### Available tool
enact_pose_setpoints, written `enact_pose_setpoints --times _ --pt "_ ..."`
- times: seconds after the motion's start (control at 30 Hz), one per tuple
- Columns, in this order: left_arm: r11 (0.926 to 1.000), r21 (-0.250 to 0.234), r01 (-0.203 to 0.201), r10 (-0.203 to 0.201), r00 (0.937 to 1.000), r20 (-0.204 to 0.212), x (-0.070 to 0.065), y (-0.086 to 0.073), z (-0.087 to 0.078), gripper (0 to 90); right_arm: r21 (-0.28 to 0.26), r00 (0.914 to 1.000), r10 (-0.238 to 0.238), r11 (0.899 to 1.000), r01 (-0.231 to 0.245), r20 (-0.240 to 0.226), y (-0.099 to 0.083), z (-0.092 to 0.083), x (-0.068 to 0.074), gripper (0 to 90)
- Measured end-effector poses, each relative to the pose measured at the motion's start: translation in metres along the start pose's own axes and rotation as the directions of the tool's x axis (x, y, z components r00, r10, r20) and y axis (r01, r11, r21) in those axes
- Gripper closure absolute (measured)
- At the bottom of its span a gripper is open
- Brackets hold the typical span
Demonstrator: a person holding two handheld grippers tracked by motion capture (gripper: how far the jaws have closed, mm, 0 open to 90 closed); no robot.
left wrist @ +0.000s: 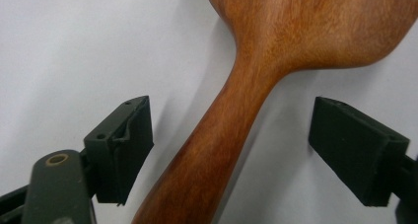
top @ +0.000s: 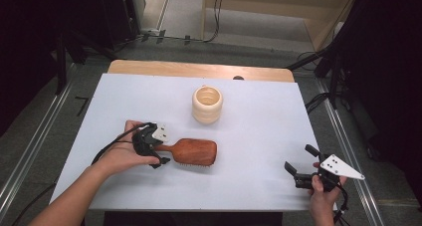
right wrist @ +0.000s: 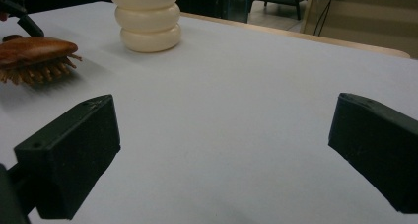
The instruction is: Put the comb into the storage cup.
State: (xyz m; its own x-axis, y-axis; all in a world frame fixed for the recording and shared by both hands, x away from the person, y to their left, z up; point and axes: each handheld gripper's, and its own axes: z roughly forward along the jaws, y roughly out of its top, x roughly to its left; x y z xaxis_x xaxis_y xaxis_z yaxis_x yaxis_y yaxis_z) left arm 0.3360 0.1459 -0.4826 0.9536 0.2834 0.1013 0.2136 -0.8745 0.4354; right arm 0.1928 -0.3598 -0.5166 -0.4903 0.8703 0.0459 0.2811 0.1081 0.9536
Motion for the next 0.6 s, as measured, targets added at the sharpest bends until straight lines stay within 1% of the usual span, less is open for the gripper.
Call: enact_pose_setpoints --times 0.13,0.17,0.23,0.27,0.33,0.37,0.4,0.43,0.47,0.5,0.53,0.57,0.6 --pt "1.0000 0.006 -0.004 0.004 0.9999 -0.011 0.0000 0.0015 0.0009 20.3 0.000 1.0000 0.000 1.000 0.000 0.000 0.0000 0.0001 0.0001 0.0" --pt "1.0000 -0.004 0.006 -0.006 0.9998 -0.021 -0.0001 0.0020 0.0010 22.3 0.000 1.0000 0.000 1.000 0.000 0.000 0.0000 0.0001 0.0000 0.0" --pt "1.0000 0.002 0.001 -0.001 0.9997 -0.026 0.0005 0.0023 0.0001 23.9 0.000 1.0000 0.000 1.000 0.000 0.000 0.0000 0.0001 0.0000 0.0" --pt "1.0000 0.001 0.004 -0.004 0.9997 -0.025 0.0010 0.0024 0.0000 28.1 0.000 1.0000 0.000 1.000 0.000 0.002 0.0001 0.0002 0.0000 0.0" --pt "1.0000 -0.002 0.009 -0.009 0.9998 -0.018 0.0017 0.0021 -0.0004 32.3 0.000 1.0000 0.000 1.000 0.000 0.002 0.0001 0.0002 0.0001 0.0" --pt "1.0000 -0.003 0.009 -0.009 0.9999 -0.014 0.0019 0.0021 -0.0003 32.3 0.000 1.0000 0.000 1.000 0.000 0.002 0.0001 0.0002 0.0001 0.0" --pt "1.0000 -0.006 0.006 -0.006 1.0000 -0.005 0.0021 0.0023 -0.0001 36.0 0.000 1.0000 -0.001 1.000 0.001 0.002 0.0000 0.0002 0.0001 0.0" --pt "1.0000 -0.007 0.006 -0.006 1.0000 0.003 0.0019 0.0025 -0.0002 36.0 0.000 1.0000 -0.001 1.000 0.001 0.002 0.0000 0.0002 0.0001 0.0" --pt "1.0000 -0.007 0.003 -0.003 0.9998 0.020 0.0019 0.0030 -0.0004 42.0 0.001 1.0000 -0.001 1.000 0.001 0.002 0.0001 0.0003 0.0002 0.0" --pt "1.0000 -0.007 0.003 -0.003 0.9998 0.020 0.0019 0.0030 -0.0004 44.2 0.001 1.0000 -0.001 1.000 0.001 0.002 0.0001 0.0004 0.0002 0.0" --pt "1.0000 -0.007 0.002 -0.001 0.9995 0.032 0.0023 0.0035 -0.0007 45.9 0.001 1.0000 -0.002 1.000 0.002 0.003 0.0001 0.0004 0.0002 0.0" --pt "1.0000 -0.007 0.002 -0.001 0.9995 0.032 0.0023 0.0035 -0.0007 48.0 0.001 1.0000 -0.002 1.000 0.002 0.003 0.0001 0.0004 0.0002 0.0" --pt "1.0000 -0.005 -0.001 0.001 0.9993 0.037 0.0028 0.0038 -0.0008 48.0 0.002 1.0000 -0.002 1.000 0.002 0.003 0.0001 0.0005 0.0002 0.0"
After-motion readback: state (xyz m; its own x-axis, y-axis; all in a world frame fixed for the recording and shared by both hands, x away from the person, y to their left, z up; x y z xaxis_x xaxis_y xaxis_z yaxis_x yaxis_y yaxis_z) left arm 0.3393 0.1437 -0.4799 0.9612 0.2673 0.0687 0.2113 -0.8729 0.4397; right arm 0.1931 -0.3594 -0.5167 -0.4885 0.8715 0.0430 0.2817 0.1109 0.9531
